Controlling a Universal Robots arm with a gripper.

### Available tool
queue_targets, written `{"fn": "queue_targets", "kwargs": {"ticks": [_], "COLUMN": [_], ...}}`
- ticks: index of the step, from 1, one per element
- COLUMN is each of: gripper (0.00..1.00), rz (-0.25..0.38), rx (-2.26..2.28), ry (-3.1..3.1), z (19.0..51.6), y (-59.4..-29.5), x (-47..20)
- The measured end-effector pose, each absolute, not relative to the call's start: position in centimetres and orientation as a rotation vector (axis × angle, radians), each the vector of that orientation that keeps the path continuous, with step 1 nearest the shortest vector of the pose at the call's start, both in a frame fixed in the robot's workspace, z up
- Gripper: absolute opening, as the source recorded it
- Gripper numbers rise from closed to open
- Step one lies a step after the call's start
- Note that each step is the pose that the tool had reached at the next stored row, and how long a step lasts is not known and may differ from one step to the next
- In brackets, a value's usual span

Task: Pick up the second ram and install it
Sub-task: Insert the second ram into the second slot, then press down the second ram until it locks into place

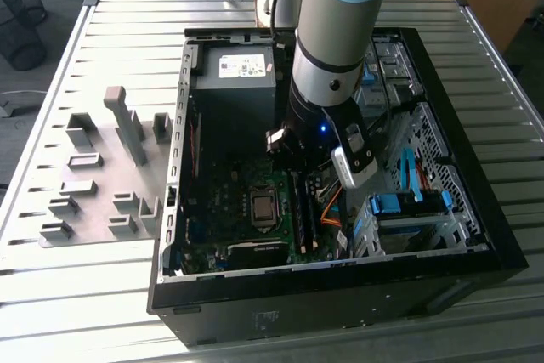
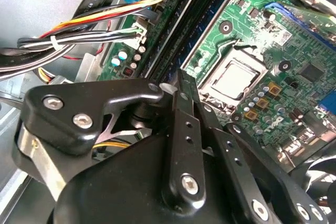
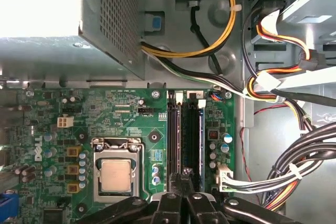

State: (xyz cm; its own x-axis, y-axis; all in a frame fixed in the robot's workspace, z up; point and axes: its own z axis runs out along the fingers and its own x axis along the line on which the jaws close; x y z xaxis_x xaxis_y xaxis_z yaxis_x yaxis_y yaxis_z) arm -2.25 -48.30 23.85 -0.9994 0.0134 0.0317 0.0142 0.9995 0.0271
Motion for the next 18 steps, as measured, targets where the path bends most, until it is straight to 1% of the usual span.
{"fn": "queue_targets", "kwargs": {"ticks": [1,5,18], "gripper": [0.11,0.11,0.11], "rz": [-0.042,-0.042,-0.039], "rx": [-0.021,-0.021,-0.021], "ry": [-3.11,-3.11,-3.108], "z": [23.9,23.8,21.9], "y": [-48.3,-48.3,-48.3], "x": [-2.3,-2.2,-2.3]}}
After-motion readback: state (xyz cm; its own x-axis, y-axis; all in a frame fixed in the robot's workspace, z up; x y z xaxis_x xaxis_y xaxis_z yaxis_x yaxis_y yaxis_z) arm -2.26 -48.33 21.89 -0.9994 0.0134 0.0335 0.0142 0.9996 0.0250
